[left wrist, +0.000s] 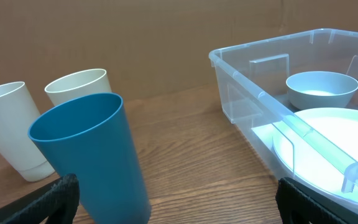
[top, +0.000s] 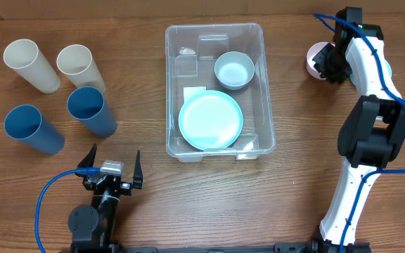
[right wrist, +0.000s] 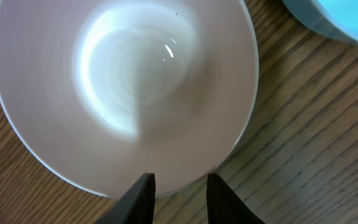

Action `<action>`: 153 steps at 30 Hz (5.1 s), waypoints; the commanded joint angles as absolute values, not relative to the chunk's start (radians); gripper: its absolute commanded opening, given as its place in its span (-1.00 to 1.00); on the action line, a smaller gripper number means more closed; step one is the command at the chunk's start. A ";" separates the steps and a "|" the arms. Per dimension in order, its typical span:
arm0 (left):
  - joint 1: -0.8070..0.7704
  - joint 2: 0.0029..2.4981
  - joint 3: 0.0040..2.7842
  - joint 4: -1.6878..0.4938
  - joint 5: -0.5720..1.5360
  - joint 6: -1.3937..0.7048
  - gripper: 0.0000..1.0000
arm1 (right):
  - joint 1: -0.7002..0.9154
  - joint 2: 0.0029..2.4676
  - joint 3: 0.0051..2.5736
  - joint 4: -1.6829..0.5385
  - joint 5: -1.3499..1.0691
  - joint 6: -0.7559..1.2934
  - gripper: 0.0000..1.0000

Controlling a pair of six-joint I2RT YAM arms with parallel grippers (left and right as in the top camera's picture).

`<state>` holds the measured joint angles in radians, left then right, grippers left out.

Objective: Pack container
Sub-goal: 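Release the grey bowl and grasp the pink bowl with the right gripper, then lift the pink bowl and lower it into the grey bowl, then release the pink bowl and grasp the light-blue bowl with the right gripper, then carry the light-blue bowl into the bin onto the pink bowl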

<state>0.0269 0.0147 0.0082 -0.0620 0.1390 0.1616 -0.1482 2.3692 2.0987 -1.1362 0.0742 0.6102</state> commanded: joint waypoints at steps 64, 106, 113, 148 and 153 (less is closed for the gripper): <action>0.031 0.005 0.005 -0.063 0.147 0.180 1.00 | 0.347 2.174 2.192 -1.190 0.276 0.363 -0.93; 0.031 0.005 0.005 -0.063 0.147 0.180 1.00 | -0.461 2.255 2.223 -1.365 0.005 0.490 0.22; 0.031 0.005 0.005 -0.063 0.147 0.180 1.00 | -0.460 2.369 2.106 -1.245 0.005 0.495 0.20; 0.031 0.005 0.005 -0.063 0.147 0.180 1.00 | -0.444 2.301 2.077 -1.072 -0.065 0.676 -0.20; 0.031 0.005 0.005 -0.063 0.147 0.180 1.00 | -0.457 2.302 2.076 -1.052 -0.039 0.678 -0.20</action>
<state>0.0269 0.0147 0.0082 -0.0624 0.1390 0.1616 -0.4522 2.3550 2.0731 -1.0664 -0.0711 0.6613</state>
